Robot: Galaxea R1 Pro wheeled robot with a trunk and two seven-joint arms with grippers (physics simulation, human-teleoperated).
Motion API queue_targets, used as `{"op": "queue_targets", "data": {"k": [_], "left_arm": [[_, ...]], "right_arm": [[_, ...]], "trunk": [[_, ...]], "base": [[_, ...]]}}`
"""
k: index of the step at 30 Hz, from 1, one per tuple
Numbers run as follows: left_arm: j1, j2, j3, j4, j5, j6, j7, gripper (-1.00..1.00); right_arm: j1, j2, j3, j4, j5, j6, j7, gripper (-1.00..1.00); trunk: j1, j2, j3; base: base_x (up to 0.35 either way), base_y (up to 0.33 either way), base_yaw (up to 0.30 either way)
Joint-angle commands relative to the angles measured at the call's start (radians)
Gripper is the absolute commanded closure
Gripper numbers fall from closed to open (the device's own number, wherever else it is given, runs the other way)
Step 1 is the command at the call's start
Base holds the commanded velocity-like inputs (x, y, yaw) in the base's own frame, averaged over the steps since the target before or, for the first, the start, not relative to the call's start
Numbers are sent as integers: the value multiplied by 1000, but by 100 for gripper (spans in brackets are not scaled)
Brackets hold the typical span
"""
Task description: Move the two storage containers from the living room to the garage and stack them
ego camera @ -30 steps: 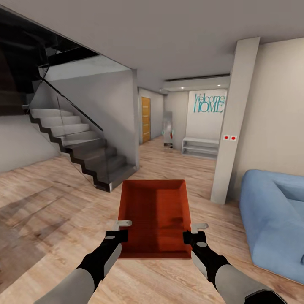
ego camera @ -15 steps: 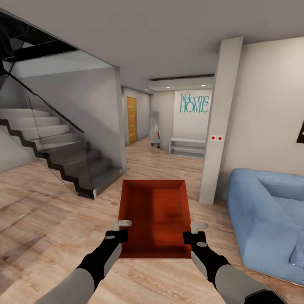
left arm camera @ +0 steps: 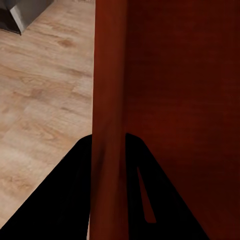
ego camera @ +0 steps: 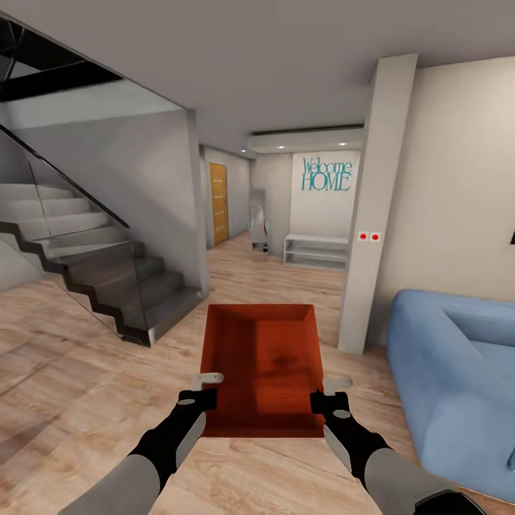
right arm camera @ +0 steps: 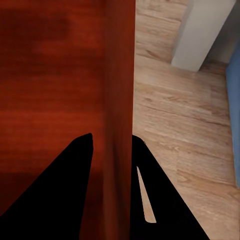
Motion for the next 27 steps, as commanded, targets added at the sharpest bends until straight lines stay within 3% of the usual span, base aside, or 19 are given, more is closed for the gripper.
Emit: {"op": "queue_targets", "data": {"k": [1, 27], "left_arm": [[-1, 0, 13, -19, 45, -37, 20, 100], [-1, 0, 13, -19, 45, -37, 23, 100]], "right_arm": [[0, 20, -20, 3, -15, -7, -2, 100], [0, 18, -20, 3, -15, -10, -2, 100]], "trunk": [[1, -1, -2], [1, -1, -2]], "base": [[323, 0, 0], [323, 0, 0]]}}
